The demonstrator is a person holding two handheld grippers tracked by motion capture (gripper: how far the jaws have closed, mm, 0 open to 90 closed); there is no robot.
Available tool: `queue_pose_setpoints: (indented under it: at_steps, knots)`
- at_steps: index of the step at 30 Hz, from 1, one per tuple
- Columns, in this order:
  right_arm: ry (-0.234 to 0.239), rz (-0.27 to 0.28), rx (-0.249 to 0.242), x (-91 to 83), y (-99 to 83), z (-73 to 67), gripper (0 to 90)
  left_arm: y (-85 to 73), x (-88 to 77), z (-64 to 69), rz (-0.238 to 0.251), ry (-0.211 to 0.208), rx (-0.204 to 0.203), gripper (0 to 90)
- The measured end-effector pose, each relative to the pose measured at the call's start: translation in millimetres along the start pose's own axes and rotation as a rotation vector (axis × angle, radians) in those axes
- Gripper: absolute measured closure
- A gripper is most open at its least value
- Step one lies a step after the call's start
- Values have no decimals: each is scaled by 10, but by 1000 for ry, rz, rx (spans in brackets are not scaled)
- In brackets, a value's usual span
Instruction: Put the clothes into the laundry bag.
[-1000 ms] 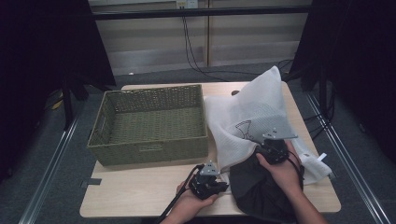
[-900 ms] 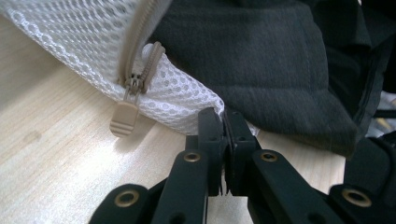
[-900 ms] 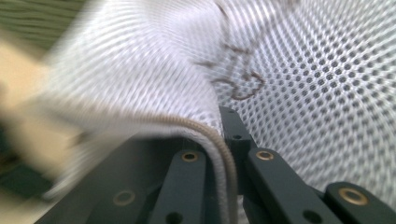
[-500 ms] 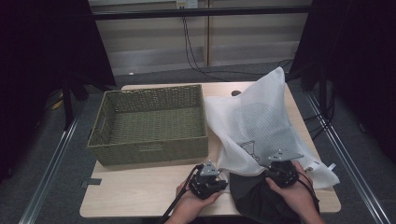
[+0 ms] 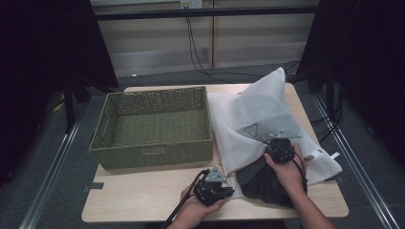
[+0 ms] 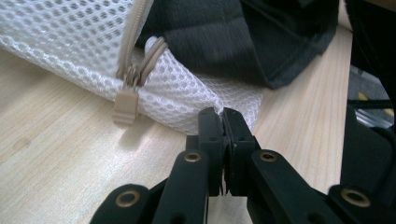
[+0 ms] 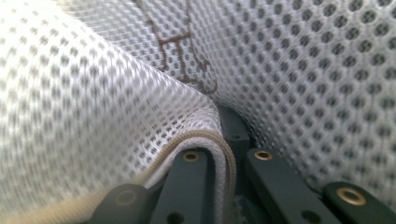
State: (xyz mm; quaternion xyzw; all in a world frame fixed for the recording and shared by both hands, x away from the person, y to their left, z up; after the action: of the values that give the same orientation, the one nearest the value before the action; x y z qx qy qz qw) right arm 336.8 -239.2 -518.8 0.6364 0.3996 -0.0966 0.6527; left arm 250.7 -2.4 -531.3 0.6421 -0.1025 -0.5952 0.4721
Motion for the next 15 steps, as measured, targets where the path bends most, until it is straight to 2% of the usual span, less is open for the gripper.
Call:
queue_pose_setpoints:
  at_steps: [5,8,10,11,13,14,15]
  knots:
    - [112,78,-76,-451,-72,-175,857,2,7,-12,8,12,-22,874]
    - [168,87,-139,-738,-178,-286,863,4,10,-22,10,14,-43,874]
    - [176,54,-161,-861,-267,-317,881,7,11,-28,14,29,-47,874]
    - [186,31,-164,-867,-306,-321,884,7,8,-28,13,37,-42,874]
    - [195,-67,-161,-793,-447,-306,886,5,2,-27,18,85,-36,874]
    - [205,-103,-150,-743,-492,-296,887,8,5,-12,24,102,-23,874]
    - [193,-157,-132,-663,-548,-271,888,6,-1,-6,15,108,-13,875]
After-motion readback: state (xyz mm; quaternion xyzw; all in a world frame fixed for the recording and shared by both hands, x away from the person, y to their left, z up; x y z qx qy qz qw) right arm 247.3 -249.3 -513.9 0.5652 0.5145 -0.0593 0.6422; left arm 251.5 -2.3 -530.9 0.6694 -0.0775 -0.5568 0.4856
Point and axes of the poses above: each handheld gripper's, and its own axes: x roughly forward along the jaws, y roughly out of its top, z roughly to its right, the point moved 4 cm from there along x, roughly forward along the jaws, and after that the axes turned 8 degrees about y, right-handed, at the moved point
